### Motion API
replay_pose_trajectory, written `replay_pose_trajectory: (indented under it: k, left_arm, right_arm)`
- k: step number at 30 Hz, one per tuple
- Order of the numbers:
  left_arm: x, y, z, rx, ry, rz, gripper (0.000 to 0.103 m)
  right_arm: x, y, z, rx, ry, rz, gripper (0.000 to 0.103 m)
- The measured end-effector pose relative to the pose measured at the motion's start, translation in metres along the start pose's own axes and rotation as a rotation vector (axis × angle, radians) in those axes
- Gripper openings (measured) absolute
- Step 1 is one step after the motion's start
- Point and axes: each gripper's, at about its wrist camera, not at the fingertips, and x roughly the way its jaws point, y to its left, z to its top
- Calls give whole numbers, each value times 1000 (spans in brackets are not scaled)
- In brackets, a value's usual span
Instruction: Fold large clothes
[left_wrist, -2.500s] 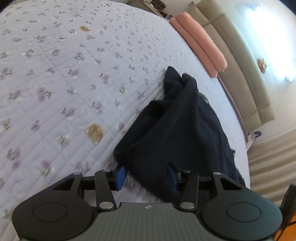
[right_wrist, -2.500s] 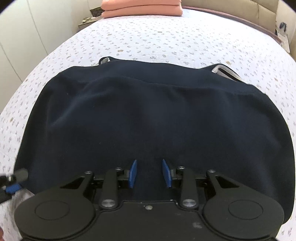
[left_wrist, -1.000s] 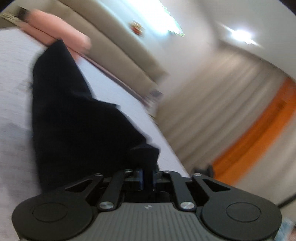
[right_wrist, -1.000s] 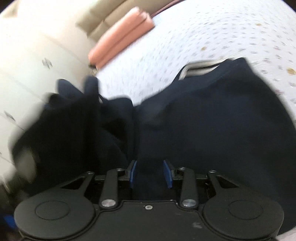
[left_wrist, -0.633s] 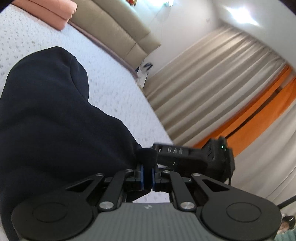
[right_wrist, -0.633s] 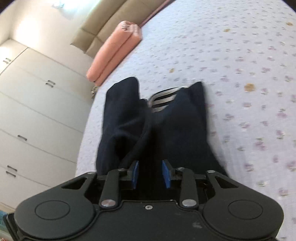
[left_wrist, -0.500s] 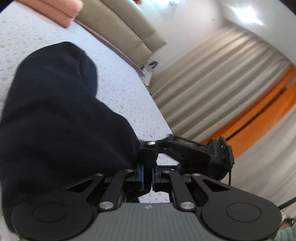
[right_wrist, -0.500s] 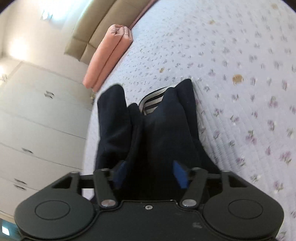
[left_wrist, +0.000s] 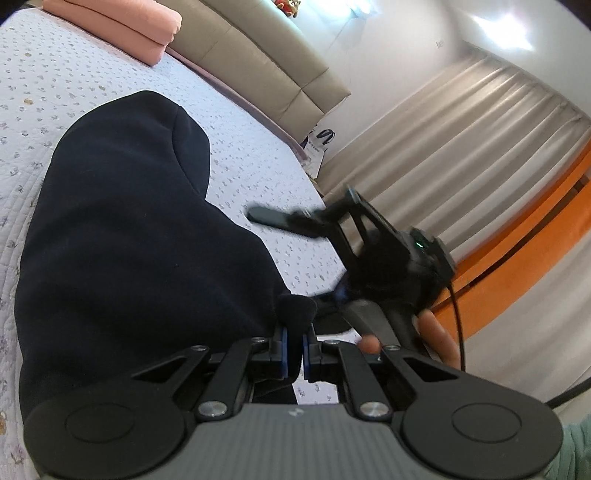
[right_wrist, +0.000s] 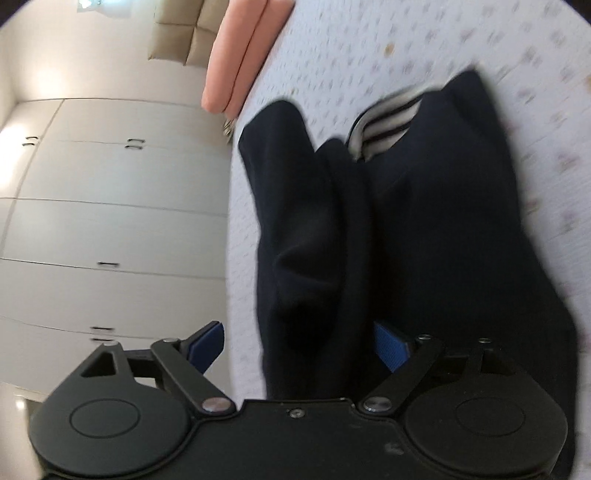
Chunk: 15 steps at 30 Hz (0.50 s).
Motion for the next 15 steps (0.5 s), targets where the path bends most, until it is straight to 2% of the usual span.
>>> replay_pose_trajectory:
  k: [2,4,5,7,9,12,15]
  left_arm:
    - [-7,-2,-3,-3,-1,4,8]
    - [-12,-4,-3,-10,-5,6,8]
    - [-13,-5,-2,-8,-6,9,8]
    - [-11,-9,1,10,-11,20,8]
    - [-10,-13,6,24,-10,-6,8]
    - [1,-30,13,69,2,-71,8]
    - [19,-47,15,91,20,-161,8]
  right_arm:
    - [18,1,8,-3,33,22,98]
    - [32,0,15,-2,46,15,66]
    - [36,3,18,-15,46,17,37]
    - [33,19,18,-102,33,-3,30]
    - [18,44,11,-228,-10,-33,27]
    - [-16,77,0,-370,-68,-80,27]
    - [-55,85,-6,-412,-132,-134,27]
